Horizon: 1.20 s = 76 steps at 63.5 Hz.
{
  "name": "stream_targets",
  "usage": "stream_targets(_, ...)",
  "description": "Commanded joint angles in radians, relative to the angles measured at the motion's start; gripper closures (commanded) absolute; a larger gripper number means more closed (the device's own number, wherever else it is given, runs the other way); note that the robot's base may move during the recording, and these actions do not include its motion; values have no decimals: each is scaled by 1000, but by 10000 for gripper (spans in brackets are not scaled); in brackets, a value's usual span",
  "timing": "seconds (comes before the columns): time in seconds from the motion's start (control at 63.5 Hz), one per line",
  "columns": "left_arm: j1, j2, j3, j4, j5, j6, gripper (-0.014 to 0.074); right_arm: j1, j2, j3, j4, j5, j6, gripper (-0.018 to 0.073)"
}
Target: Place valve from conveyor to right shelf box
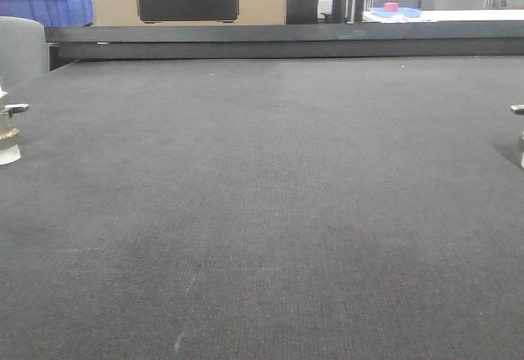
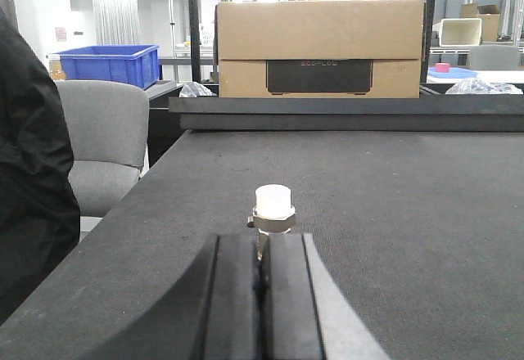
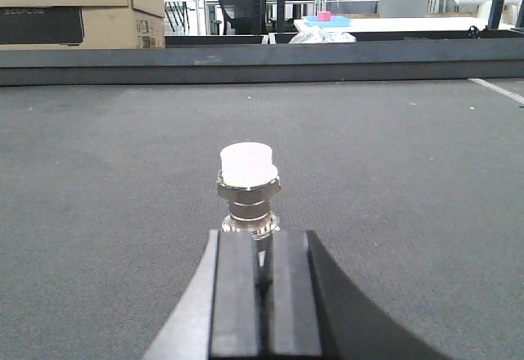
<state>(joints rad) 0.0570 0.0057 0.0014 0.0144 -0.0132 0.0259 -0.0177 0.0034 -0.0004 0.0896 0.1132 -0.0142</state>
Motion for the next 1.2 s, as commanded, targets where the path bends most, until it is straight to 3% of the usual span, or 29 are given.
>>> stream_targets(0.0,3,-6,-1,-5,-22,-5,707,1,-3,0,2,-19,1,713)
stream_targets(0.536,3,-6,-1,-5,-34,-5,707,1,-3,0,2,-19,1,713)
stream_targets(0.772,3,-6,-1,-14,-47,-5,707,1,-3,0,2,-97,1,713)
stream_targets(0.945,3,-6,-1,-14,-159,-5,707,1,-3,-16,2,-216,1,713)
stream_targets(1.087,3,-6,-150,-20,-54,-5,707,1,-3,-188,2,-94,1,699)
stream_targets(1.181,3,47,-287,-20,60,-5,694,1,-3,-319,2,-22,1,606)
